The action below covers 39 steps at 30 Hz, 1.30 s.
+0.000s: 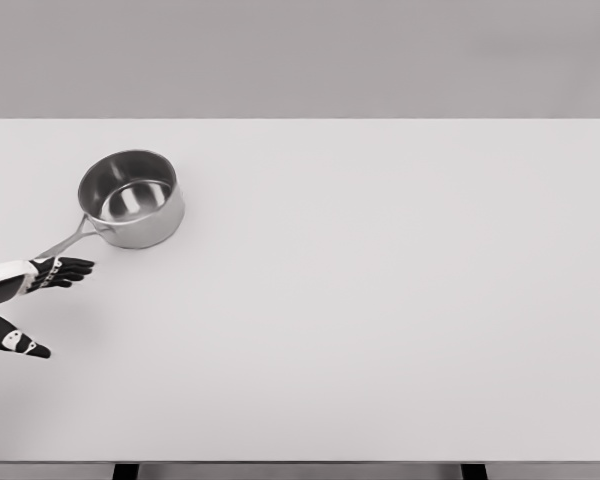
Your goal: Rotate pot handle
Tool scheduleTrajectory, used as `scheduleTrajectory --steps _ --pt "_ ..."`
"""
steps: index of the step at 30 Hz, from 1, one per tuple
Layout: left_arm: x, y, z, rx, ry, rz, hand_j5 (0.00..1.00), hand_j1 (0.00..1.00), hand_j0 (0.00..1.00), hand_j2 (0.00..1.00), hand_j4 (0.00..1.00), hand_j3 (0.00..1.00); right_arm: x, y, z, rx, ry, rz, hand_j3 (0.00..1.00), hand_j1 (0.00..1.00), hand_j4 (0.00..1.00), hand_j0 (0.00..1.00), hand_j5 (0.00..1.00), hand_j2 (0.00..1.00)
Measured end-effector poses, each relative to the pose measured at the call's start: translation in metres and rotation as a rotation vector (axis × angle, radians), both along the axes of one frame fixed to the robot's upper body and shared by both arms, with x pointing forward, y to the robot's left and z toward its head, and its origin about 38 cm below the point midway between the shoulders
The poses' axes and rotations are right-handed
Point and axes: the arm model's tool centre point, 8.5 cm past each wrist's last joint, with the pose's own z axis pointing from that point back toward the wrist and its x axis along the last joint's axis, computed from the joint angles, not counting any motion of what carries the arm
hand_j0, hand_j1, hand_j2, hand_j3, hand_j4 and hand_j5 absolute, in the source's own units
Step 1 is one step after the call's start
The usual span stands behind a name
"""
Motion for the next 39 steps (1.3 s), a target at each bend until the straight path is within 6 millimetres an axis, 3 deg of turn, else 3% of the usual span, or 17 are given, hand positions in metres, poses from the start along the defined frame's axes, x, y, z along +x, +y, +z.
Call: scheduleTrajectory --steps 39 --pt "0.021 0.034 0.019 0.221 -0.094 0.024 1.0 1.0 1.0 1.0 1.0 1.0 0.0 0.0 0.0 0.0 -0.001 0.0 1.0 1.0 1.0 1.0 1.0 1.0"
